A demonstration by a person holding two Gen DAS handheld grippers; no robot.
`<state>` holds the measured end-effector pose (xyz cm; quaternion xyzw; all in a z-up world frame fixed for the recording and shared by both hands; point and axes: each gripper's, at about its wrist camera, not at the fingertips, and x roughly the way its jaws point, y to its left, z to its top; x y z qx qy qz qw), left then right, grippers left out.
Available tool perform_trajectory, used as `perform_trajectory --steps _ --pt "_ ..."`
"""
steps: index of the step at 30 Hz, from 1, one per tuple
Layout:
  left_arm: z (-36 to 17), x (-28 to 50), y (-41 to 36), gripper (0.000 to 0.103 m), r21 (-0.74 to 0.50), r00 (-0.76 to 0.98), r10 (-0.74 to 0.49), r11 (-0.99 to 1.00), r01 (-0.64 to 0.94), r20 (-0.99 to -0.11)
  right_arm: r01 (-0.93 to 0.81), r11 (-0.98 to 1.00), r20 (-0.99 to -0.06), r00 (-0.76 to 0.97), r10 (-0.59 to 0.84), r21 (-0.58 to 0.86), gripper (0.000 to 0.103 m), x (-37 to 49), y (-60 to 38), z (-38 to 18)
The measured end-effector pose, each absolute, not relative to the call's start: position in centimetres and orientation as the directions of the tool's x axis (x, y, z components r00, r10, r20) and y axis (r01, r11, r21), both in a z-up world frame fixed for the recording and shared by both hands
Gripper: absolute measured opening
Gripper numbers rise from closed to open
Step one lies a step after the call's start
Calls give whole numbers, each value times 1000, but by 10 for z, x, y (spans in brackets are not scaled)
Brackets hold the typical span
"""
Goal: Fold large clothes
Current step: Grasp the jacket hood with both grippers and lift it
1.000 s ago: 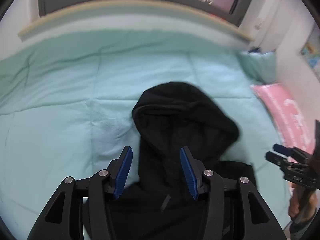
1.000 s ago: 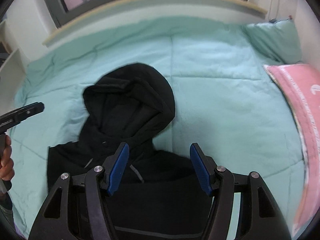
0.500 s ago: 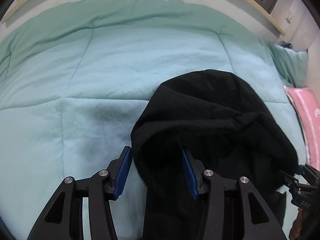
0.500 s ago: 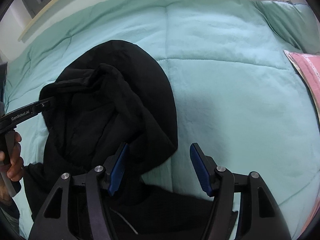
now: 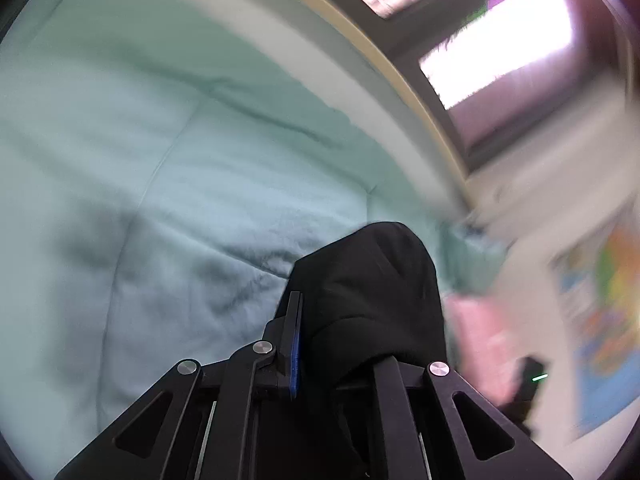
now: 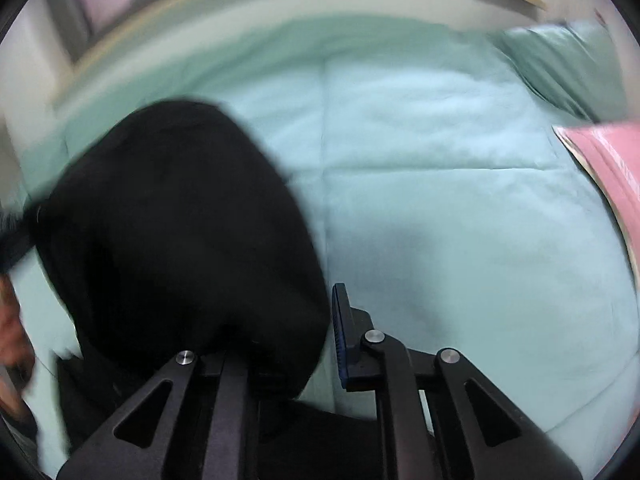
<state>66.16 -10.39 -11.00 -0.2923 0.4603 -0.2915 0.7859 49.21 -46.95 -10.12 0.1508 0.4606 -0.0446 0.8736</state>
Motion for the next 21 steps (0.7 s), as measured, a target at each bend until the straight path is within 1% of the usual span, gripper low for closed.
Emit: perform_trajectory --steps 1,2,3,4,5,6,7,9,10,11,13,14,15,17,21 --pt "-126 664 -97 11 -725 376 -715 673 146 -589 201 935 -798 589 123 293 16 492 -474 -102" --pt "-142 664 -96 11 -705 333 -699 698 125 -633 193 943 -804 583 112 272 16 495 -469 -106" --pt "-162 663 -97 11 -676 278 -677 728 113 -682 194 964 -827 560 42 181 16 501 -459 -114" --pt "-180 663 -100 11 -627 219 -636 770 117 -740 189 974 -843 537 4 125 15 507 -452 -124" --pt "-192 662 -104 15 -565 187 -580 814 133 -793 180 979 -865 502 -9 94 15 512 -448 -141" --pt "-207 660 -109 20 -472 163 -497 865 170 -852 179 980 -890 455 -4 87 15 516 -447 -163" --pt "-217 658 -113 23 -447 142 -477 872 199 -867 178 979 -912 410 21 103 15 520 -448 -185" --pt "-215 655 -114 23 -436 159 -478 868 236 -864 173 972 -925 369 86 160 15 522 -453 -216" --pt "-209 654 -115 25 -417 170 -464 873 252 -869 171 971 -922 375 94 168 15 522 -455 -216" --pt "-203 652 -117 29 -391 186 -446 880 270 -875 166 969 -920 376 109 182 15 522 -458 -212" --pt "-181 637 -121 34 -299 252 -395 889 346 -884 151 967 -916 378 136 205 23 520 -463 -199" --pt "-169 624 -121 35 -267 275 -385 885 382 -881 132 971 -914 382 136 200 30 516 -465 -190" --pt "-159 619 -121 35 -257 282 -386 879 403 -878 108 977 -911 392 128 184 39 510 -465 -180" --pt "-141 603 -120 35 -240 293 -390 866 438 -873 73 985 -906 409 111 154 50 495 -466 -164" --pt "-101 576 -133 35 -207 321 -416 827 523 -851 23 989 -890 439 124 149 51 464 -463 -137"
